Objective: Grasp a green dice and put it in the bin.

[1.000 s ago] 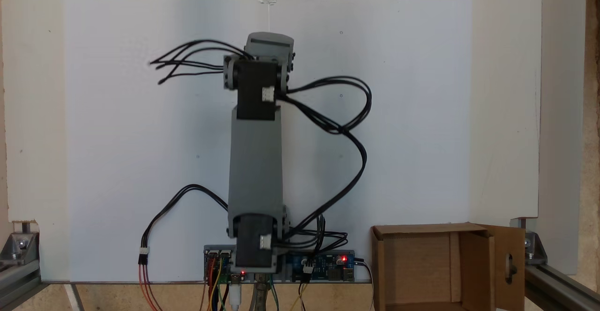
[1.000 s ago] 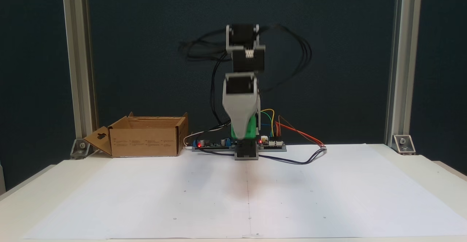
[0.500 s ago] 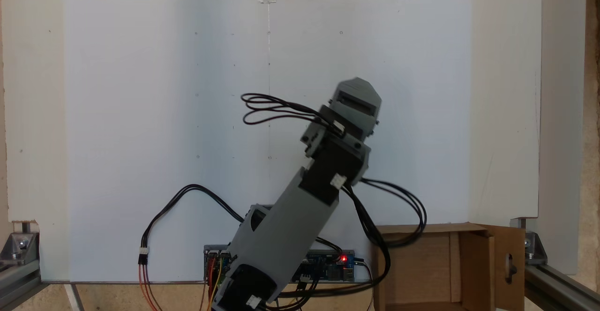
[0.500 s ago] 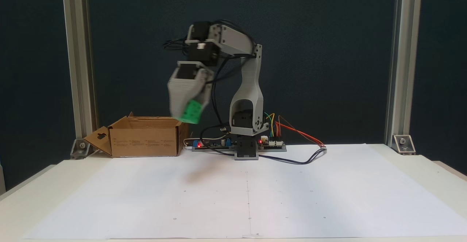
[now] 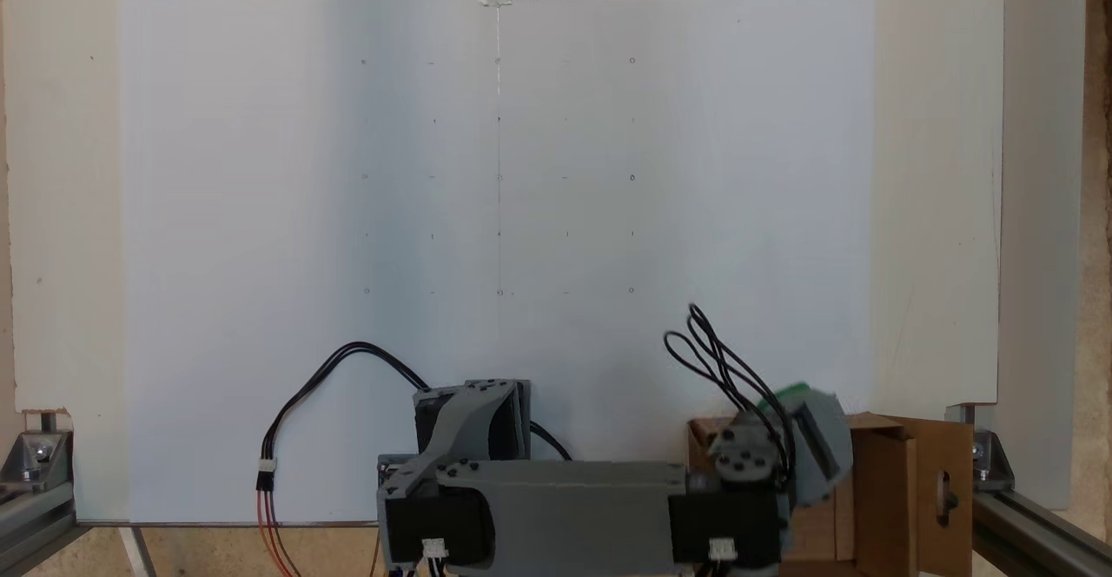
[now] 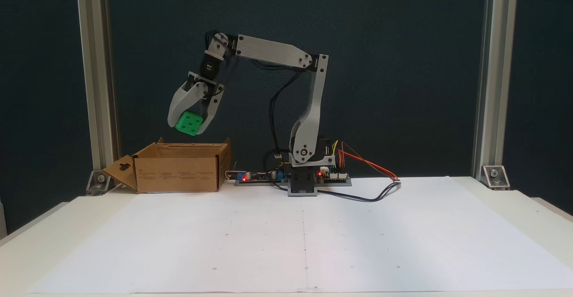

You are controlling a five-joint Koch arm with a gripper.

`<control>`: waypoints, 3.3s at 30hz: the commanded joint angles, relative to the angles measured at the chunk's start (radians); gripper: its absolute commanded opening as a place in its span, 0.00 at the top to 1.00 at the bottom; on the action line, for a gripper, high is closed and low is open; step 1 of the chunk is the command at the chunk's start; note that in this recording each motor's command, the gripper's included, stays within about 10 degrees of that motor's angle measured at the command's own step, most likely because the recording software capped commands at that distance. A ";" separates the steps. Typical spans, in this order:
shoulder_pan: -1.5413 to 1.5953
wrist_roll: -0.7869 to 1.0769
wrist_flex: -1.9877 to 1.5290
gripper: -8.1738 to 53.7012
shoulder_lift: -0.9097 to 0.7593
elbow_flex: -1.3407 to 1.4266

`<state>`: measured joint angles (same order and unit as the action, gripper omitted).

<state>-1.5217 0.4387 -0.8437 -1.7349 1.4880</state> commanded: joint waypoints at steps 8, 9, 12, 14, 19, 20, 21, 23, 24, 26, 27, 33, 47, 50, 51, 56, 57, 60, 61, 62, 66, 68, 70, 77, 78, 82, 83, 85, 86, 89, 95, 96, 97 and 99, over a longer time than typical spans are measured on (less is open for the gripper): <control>-0.290 0.126 0.178 0.68 0.190 -0.026; -0.304 0.133 0.181 0.68 0.213 -0.025; -0.310 0.153 0.206 0.68 0.298 -0.025; -0.313 0.153 0.244 0.68 0.333 -0.025; -0.318 0.153 0.287 0.61 0.356 -0.025; -0.318 0.152 0.287 0.55 0.360 -0.025; -0.318 0.150 0.285 0.50 0.365 -0.025; -0.318 0.150 0.284 0.41 0.371 -0.025; -0.318 0.149 0.285 0.41 0.371 -0.025; -0.319 0.149 0.287 0.38 0.371 -0.025; -0.321 0.149 0.287 0.36 0.371 -0.025; -0.318 0.074 0.313 0.35 0.325 -0.038; 0.167 -0.400 0.310 0.20 0.187 -0.120; 0.313 -0.425 0.311 0.19 0.138 -0.120; 0.365 -0.430 0.311 0.19 0.123 -0.120; 0.660 -0.430 0.311 0.15 0.058 -0.115; 0.726 -0.430 0.311 0.15 0.043 -0.104; 0.931 -0.430 0.311 0.15 -0.021 -0.048; 0.999 -0.431 0.311 0.15 -0.054 -0.021; 1.068 -0.431 0.311 0.15 -0.086 0.009; 1.331 -0.431 0.314 0.15 -0.216 0.155; 1.422 -0.433 0.318 0.15 -0.272 0.218; 1.477 -0.433 0.373 0.15 -0.322 0.290; 1.491 -0.431 0.698 0.16 -0.468 0.555; 1.486 -0.431 0.741 0.16 -0.488 0.583; 1.453 -0.431 0.909 0.15 -0.554 0.680; 1.445 -0.433 0.954 0.15 -0.572 0.703; 1.443 -0.433 1.040 0.14 -0.621 0.759; 1.443 -0.433 1.080 0.13 -0.634 0.785; 1.431 -0.431 1.202 0.12 -0.637 0.882; 1.401 -0.428 1.455 0.13 -0.637 1.100; 1.401 -0.428 1.495 0.13 -0.637 1.126; 1.402 -0.428 1.540 0.13 -0.637 1.158; 1.402 -0.426 1.616 0.13 -0.637 1.210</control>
<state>-0.1089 0.0522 0.6489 -2.2580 2.7136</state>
